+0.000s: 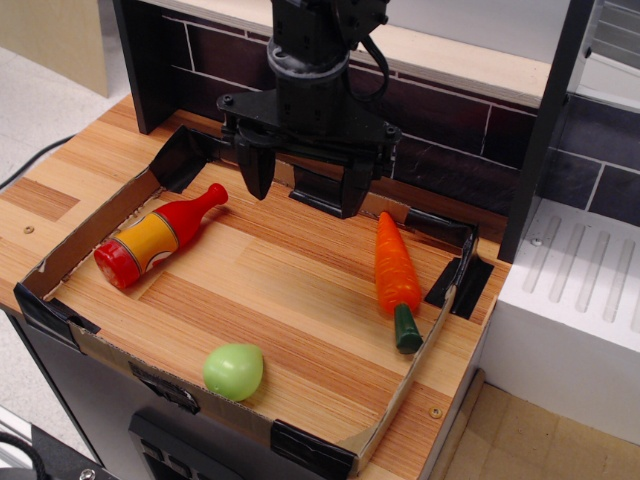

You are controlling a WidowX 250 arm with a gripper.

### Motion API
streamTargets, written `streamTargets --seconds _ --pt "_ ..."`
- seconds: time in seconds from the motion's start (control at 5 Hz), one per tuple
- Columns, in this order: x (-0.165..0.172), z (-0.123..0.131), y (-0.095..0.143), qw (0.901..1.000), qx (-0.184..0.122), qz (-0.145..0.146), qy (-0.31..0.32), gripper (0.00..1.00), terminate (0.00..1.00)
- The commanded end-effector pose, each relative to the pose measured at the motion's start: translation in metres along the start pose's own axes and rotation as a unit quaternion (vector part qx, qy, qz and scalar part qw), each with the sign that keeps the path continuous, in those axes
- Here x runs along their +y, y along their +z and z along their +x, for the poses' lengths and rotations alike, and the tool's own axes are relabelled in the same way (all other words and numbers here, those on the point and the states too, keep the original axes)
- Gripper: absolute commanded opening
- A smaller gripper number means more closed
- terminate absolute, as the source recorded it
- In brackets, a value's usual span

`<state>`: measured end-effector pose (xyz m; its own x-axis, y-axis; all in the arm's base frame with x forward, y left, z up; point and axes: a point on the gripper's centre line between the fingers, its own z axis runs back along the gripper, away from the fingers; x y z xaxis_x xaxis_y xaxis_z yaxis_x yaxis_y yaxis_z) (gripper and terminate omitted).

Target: Upright hot sauce bottle

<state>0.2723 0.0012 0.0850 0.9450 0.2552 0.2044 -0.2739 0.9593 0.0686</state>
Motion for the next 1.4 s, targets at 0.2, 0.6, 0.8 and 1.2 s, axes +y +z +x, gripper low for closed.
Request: streamTargets --seconds 0.2,0.6,0.8,1.2 --pt "0.019 0.01 0.007 0.9978 -0.033 0.006 -0.058 1.0 0.0" --pt "0.066 0.039 -0.009 0.9883 -0.048 0.006 -0.144 1.0 0.0" --pt "0.084 0.052 -0.025 0.9857 -0.027 0.014 -0.166 1.0 0.0" --pt "0.097 0.056 -0.047 0.9819 0.004 0.032 -0.186 1.0 0.0"
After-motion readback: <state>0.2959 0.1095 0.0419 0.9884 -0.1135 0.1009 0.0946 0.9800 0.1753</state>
